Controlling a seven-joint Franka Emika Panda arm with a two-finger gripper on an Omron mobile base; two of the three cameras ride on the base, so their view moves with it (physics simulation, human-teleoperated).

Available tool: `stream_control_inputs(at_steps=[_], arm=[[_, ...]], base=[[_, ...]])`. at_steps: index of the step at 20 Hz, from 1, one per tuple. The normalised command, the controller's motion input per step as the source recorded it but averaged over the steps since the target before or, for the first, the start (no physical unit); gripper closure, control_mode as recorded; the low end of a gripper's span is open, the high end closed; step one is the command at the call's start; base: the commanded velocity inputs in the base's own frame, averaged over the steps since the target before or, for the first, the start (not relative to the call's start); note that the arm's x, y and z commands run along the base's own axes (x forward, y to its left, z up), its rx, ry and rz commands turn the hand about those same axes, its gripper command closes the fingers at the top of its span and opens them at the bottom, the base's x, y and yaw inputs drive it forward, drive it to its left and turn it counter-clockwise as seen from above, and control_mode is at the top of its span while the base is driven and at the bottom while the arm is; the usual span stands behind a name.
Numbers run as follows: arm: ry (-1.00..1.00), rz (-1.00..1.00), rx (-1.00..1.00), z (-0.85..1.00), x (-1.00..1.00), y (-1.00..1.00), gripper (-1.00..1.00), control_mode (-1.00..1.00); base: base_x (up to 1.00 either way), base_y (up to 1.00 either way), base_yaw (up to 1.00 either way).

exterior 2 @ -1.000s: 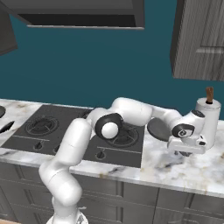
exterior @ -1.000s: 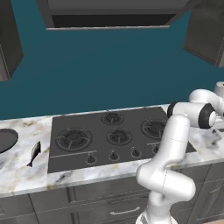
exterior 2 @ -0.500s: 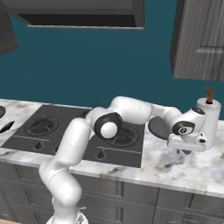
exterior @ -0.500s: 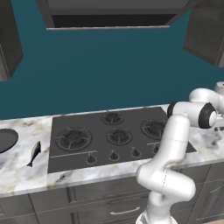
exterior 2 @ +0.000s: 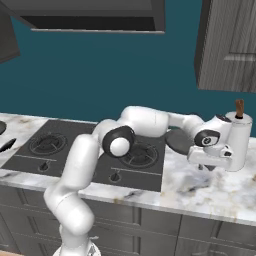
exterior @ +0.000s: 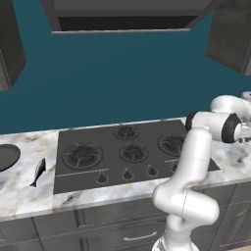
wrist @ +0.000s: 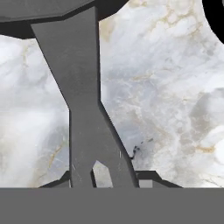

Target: Place both pans onto different burners. Then place the mushroom and the fish on different pans.

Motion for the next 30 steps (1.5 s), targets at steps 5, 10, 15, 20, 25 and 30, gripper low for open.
stream_control_inputs(at_steps=[5,10,15,20,25,30], arm=[[0.04,0.15,-0.01,0.13,-0.09,0.51,1.00,-1.00],[0.05,0.19,0.00,0.14,-0.20,0.49,1.00,-1.00],[0.01,0.21,0.00,0.06,-0.30,0.42,1.00,-1.00],[0.00,0.17,0.00,0.01,-0.09,0.41,1.00,-1.00],[0.00,0.09,0.00,0.00,-0.04,0.55,1.00,-1.00],[0.00,0.00,0.00,-0.06,0.09,0.28,1.00,-1.00]], base=[[0.00,0.00,0.00],[0.00,0.00,0.00],[0.00,0.00,0.00],[0.00,0.00,0.00],[0.00,0.00,0.00],[0.00,0.00,0.00]])
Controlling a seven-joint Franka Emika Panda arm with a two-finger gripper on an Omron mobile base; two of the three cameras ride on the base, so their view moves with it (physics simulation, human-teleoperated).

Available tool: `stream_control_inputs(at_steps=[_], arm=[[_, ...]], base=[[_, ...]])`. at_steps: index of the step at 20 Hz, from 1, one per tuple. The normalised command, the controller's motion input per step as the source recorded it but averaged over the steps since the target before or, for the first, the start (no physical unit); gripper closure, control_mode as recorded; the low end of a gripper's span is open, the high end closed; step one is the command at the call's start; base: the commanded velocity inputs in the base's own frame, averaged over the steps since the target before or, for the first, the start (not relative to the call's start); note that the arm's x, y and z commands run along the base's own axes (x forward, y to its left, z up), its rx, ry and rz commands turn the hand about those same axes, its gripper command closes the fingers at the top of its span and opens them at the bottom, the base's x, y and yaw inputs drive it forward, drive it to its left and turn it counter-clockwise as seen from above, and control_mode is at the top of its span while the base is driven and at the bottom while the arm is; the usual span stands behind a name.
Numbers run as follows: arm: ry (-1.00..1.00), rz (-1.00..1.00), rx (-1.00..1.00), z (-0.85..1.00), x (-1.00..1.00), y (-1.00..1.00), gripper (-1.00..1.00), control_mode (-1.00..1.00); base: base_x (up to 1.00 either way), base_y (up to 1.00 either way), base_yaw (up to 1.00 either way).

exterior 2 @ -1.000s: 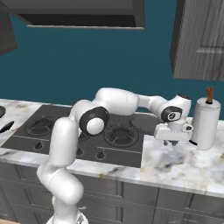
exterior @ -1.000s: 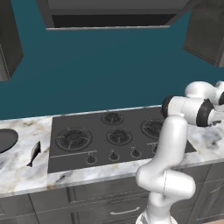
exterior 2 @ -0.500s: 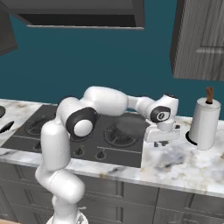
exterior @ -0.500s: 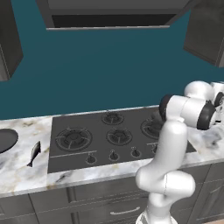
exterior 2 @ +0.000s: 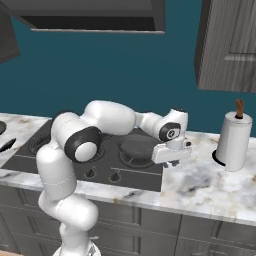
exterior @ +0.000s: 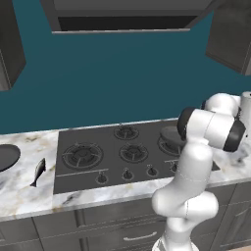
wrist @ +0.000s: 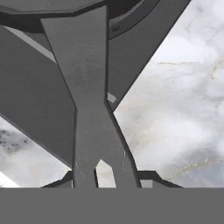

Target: Place both pans onto different burners. Then place the mushroom and the fish on different pans.

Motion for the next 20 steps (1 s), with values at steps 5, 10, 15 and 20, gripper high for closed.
stream_control_inputs(at_steps=[5,10,15,20], arm=[[0.00,0.00,-0.03,-0.25,0.10,0.21,1.00,-1.00],[0.02,0.00,-0.01,-0.16,0.08,0.18,1.00,-1.00],[0.05,0.00,-0.01,-0.14,0.00,0.37,1.00,-1.00],[0.05,0.00,0.00,-0.17,0.00,0.20,1.00,-1.00]], base=[[0.00,0.00,0.00],[0.00,0.00,0.00],[0.00,0.00,0.00],[0.00,0.00,0.00]])
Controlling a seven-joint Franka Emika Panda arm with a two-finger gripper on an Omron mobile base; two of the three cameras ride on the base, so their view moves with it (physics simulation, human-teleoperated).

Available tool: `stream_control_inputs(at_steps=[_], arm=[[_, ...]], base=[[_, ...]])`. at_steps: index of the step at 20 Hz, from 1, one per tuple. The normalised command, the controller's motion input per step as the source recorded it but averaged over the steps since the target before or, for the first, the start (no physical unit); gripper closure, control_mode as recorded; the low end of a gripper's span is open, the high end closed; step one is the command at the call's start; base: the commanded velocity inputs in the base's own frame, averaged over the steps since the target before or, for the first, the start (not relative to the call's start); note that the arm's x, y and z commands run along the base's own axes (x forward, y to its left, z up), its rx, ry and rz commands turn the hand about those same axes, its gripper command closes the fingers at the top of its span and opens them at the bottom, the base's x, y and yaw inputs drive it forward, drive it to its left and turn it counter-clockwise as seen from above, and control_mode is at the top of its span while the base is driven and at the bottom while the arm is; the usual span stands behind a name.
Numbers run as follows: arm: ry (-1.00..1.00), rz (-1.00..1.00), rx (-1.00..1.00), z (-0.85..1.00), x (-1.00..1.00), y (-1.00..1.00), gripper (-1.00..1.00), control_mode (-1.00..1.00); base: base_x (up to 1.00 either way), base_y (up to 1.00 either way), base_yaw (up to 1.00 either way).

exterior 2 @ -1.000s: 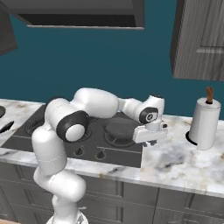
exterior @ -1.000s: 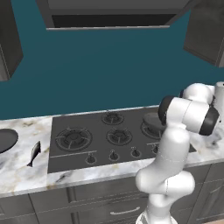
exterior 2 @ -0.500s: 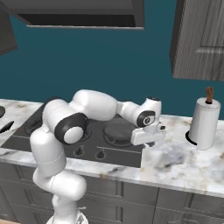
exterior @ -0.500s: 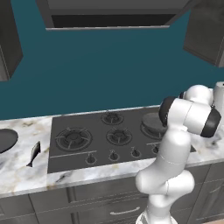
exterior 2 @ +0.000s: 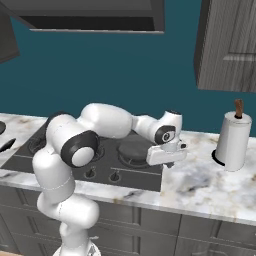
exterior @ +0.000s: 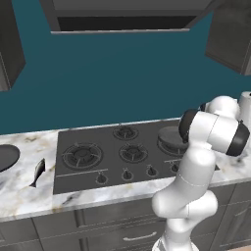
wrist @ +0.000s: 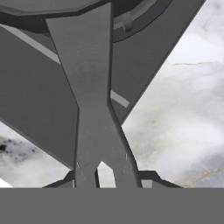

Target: Place both pans onto different burners. Then place the mushroom and the fish on different pans.

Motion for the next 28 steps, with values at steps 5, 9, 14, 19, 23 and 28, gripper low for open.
stream_control_inputs(at_steps=[5,9,14,19,23,28], arm=[[0.01,0.00,0.00,-0.30,0.00,0.01,1.00,-1.00],[0.02,0.00,0.00,-0.20,0.00,0.00,1.00,-1.00],[0.05,0.00,0.00,-0.14,0.00,0.08,1.00,-1.00],[0.02,0.00,0.00,-0.01,0.00,0.08,1.00,-1.00],[0.00,0.00,0.00,0.00,0.00,0.00,-1.00,-1.00],[0.00,0.00,0.00,0.00,0.00,0.00,-1.00,-1.00]], base=[[0.00,0.00,0.00],[0.00,0.00,0.00],[0.00,0.00,0.00],[0.00,0.00,0.00],[0.00,0.00,0.00],[0.00,0.00,0.00]])
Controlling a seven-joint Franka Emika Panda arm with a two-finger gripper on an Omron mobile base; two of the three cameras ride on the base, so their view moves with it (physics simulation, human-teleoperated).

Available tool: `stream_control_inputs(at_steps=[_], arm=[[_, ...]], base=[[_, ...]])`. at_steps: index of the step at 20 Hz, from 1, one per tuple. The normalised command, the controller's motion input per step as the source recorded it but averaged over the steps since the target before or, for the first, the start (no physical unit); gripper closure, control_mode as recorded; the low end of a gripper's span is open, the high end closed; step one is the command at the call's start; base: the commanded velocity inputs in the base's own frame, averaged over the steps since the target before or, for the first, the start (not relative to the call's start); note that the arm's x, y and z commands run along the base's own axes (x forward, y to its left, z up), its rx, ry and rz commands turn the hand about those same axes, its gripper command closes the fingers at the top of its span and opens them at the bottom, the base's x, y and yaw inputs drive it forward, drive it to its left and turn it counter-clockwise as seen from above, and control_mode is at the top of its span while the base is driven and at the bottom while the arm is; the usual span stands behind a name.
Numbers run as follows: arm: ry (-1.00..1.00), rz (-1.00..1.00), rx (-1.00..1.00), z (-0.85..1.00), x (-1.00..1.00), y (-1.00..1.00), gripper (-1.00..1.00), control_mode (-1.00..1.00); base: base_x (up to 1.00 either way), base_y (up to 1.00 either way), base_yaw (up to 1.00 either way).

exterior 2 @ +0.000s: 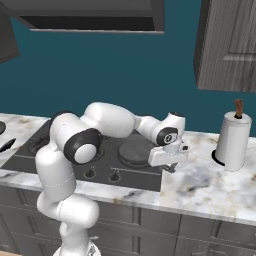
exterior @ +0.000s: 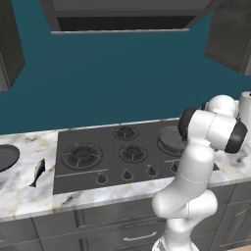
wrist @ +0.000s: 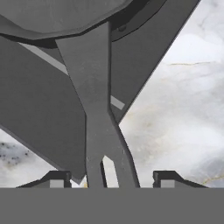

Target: Place both pans onto different burners. Then place the mushroom and the fish on different pans.

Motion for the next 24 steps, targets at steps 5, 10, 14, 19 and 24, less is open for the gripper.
stream_control_inputs(at_steps=[5,10,14,19,24], arm=[[0.00,0.00,0.00,0.00,0.00,0.00,-1.00,-1.00],[0.00,0.00,0.00,0.07,0.00,0.00,-1.00,-1.00],[-0.05,0.00,0.00,0.28,-0.04,0.00,-1.00,-1.00],[-0.10,-0.03,0.00,0.42,-0.07,0.00,-1.00,-1.00],[-0.06,-0.17,0.00,0.48,-0.16,0.15,-1.00,-1.00]], base=[[0.00,0.00,0.00],[0.00,0.00,0.00],[0.00,0.00,0.00],[0.00,0.00,0.00],[0.00,0.00,0.00]])
